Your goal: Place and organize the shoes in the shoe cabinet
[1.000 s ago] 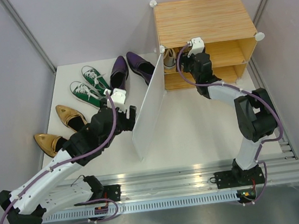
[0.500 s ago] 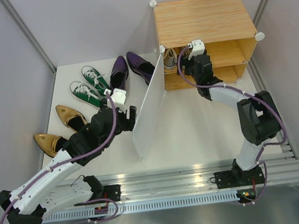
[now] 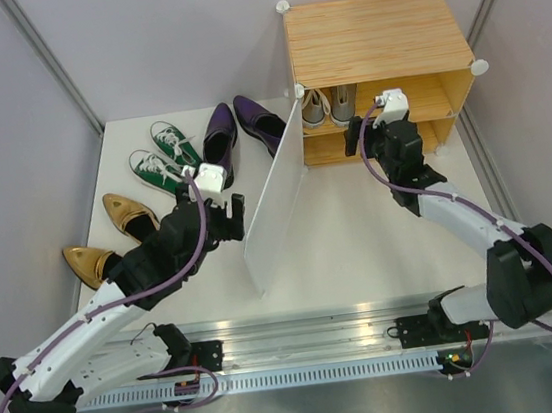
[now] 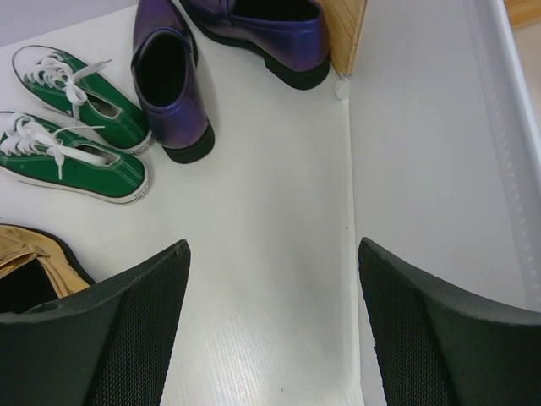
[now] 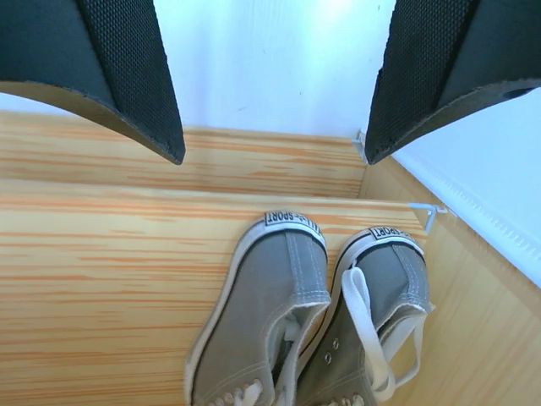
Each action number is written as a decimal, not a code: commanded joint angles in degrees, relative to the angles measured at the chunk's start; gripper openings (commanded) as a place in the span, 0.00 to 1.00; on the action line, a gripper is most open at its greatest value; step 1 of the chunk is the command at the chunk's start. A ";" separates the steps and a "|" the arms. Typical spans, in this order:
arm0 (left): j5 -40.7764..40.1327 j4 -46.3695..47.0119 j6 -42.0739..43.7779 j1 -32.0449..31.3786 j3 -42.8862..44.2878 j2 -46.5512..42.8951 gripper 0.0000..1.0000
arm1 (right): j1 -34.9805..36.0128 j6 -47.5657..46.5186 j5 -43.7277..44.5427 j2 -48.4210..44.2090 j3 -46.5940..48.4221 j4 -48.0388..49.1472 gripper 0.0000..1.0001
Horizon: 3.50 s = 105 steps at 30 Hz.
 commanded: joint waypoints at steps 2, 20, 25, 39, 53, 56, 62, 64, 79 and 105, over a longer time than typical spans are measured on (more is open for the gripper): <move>-6.81 1.79 2.51 0.41 -0.43 -1.94 0.84 | -0.14 5.66 2.53 -8.20 -4.10 -6.29 0.88; 9.04 -1.46 -5.93 24.91 9.13 11.05 0.90 | -0.05 16.31 -8.46 -23.59 -14.39 -12.81 0.76; 16.18 -7.87 -7.59 32.74 22.04 21.34 0.90 | 0.04 17.98 -9.33 -26.07 -17.03 -11.23 0.74; 13.60 -14.73 -30.79 56.49 4.43 12.85 0.92 | 0.13 25.18 -15.67 -27.04 -20.64 -10.08 0.72; 14.00 -21.59 -33.62 68.00 -5.97 5.27 0.88 | 0.21 26.77 -15.15 -26.77 -21.25 -9.82 0.70; 14.35 -21.06 -34.23 69.32 -8.78 4.92 0.83 | 0.13 26.86 -14.53 -27.56 -21.43 -10.17 0.70; 16.90 -18.60 -33.35 70.73 -10.81 8.60 0.78 | 0.21 27.21 -14.97 -27.91 -21.52 -10.26 0.69; 18.12 -17.20 -33.18 70.90 -10.72 10.53 0.77 | 0.13 27.30 -14.71 -28.35 -21.61 -10.26 0.69; 28.74 -14.12 -32.21 72.22 -12.73 16.87 0.52 | 0.04 26.24 -12.77 -32.31 -21.34 -12.54 0.69; 22.79 -20.00 -25.79 71.70 0.08 2.81 0.02 | 0.13 25.80 -10.40 -33.19 -21.52 -13.25 0.68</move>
